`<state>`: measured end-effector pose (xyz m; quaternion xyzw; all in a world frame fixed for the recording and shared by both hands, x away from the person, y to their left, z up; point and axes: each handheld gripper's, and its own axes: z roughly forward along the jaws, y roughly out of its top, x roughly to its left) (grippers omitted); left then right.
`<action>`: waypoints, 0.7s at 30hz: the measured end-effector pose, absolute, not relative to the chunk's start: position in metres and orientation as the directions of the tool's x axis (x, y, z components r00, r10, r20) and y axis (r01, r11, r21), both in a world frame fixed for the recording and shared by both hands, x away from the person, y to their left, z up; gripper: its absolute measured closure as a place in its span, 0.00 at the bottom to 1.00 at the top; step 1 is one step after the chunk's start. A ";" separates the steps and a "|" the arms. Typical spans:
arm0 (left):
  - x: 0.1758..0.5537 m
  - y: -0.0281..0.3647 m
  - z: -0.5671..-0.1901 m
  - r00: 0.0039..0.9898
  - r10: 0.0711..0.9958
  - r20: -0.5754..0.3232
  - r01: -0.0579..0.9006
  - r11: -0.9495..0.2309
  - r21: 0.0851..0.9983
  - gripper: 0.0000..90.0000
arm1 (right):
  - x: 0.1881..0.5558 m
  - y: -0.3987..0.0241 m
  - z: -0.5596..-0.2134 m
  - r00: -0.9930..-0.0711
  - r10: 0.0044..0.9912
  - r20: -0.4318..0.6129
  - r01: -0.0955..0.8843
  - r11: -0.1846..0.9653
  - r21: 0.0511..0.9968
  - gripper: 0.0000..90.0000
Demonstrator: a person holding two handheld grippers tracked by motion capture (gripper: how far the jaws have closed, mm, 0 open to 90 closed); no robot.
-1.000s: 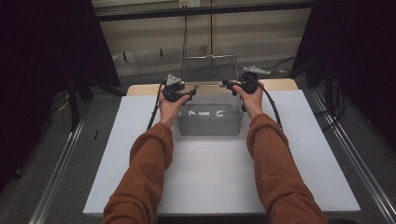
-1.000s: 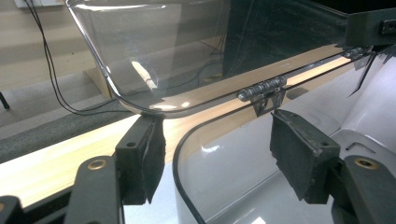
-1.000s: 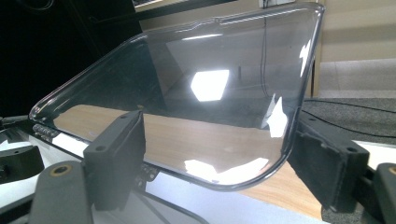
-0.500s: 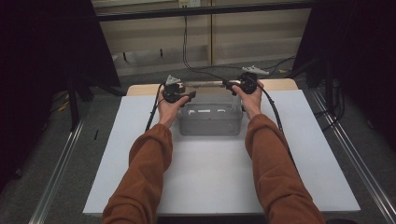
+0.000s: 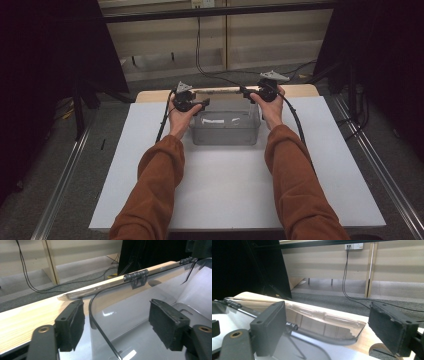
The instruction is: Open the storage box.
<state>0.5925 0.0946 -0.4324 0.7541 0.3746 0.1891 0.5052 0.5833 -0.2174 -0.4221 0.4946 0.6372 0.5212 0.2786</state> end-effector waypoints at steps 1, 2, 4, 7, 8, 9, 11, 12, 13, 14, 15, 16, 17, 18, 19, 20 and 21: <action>0.591 0.094 -0.432 0.643 0.760 -0.090 0.367 -0.202 0.908 0.27 | 0.581 -0.218 -0.422 -0.357 0.921 0.157 0.339 -0.029 0.940 0.17; 0.590 0.095 -0.430 0.642 0.762 -0.091 0.364 -0.198 0.910 0.26 | 0.580 -0.219 -0.423 -0.359 0.920 0.155 0.338 -0.026 0.941 0.16; 0.588 0.095 -0.427 0.641 0.763 -0.089 0.359 -0.195 0.913 0.26 | 0.576 -0.219 -0.422 -0.359 0.920 0.160 0.333 -0.034 0.942 0.16; 0.585 0.096 -0.422 0.630 0.773 -0.082 0.349 -0.187 0.918 0.22 | 0.572 -0.221 -0.417 -0.360 0.920 0.157 0.321 -0.036 0.946 0.16; 0.584 0.096 -0.421 0.627 0.775 -0.076 0.343 -0.187 0.921 0.20 | 0.571 -0.221 -0.416 -0.362 0.919 0.154 0.312 -0.036 0.949 0.16; 0.583 0.096 -0.421 0.624 0.778 -0.072 0.341 -0.189 0.921 0.18 | 0.569 -0.221 -0.415 -0.364 0.919 0.153 0.308 -0.036 0.951 0.16; 0.581 0.096 -0.421 0.624 0.779 -0.068 0.333 -0.186 0.924 0.17 | 0.566 -0.221 -0.412 -0.370 0.917 0.148 0.299 -0.034 0.954 0.15; 0.580 0.096 -0.420 0.623 0.780 -0.058 0.326 -0.192 0.926 0.15 | 0.565 -0.220 -0.411 -0.372 0.916 0.149 0.297 -0.034 0.954 0.14; 0.579 0.096 -0.419 0.621 0.782 -0.059 0.322 -0.186 0.928 0.15 | 0.563 -0.220 -0.411 -0.375 0.915 0.146 0.291 -0.033 0.956 0.14; 0.578 0.097 -0.419 0.623 0.780 -0.063 0.320 -0.180 0.930 0.15 | 0.561 -0.219 -0.410 -0.377 0.915 0.142 0.289 -0.030 0.957 0.14; 0.577 0.097 -0.417 0.623 0.780 -0.062 0.317 -0.180 0.931 0.14 | 0.560 -0.219 -0.410 -0.377 0.916 0.139 0.286 -0.027 0.958 0.14; 0.576 0.097 -0.416 0.626 0.777 -0.063 0.312 -0.176 0.934 0.13 | 0.558 -0.219 -0.410 -0.378 0.915 0.143 0.289 -0.030 0.957 0.14; 0.574 0.097 -0.415 0.627 0.777 -0.055 0.306 -0.180 0.935 0.12 | 0.557 -0.219 -0.411 -0.379 0.915 0.138 0.286 -0.027 0.958 0.14; 0.573 0.097 -0.414 0.627 0.777 -0.054 0.301 -0.178 0.937 0.11 | 0.556 -0.219 -0.411 -0.377 0.916 0.136 0.286 -0.024 0.958 0.14; 0.572 0.097 -0.414 0.627 0.776 -0.062 0.299 -0.166 0.940 0.11 | 0.555 -0.219 -0.410 -0.376 0.917 0.135 0.284 -0.025 0.958 0.13; 0.571 0.098 -0.413 0.627 0.777 -0.055 0.292 -0.169 0.941 0.10 | 0.554 -0.219 -0.410 -0.378 0.916 0.134 0.283 -0.024 0.959 0.13; 0.571 0.098 -0.414 0.629 0.775 -0.058 0.292 -0.167 0.942 0.09 | 0.554 -0.219 -0.410 -0.382 0.915 0.129 0.279 -0.019 0.960 0.12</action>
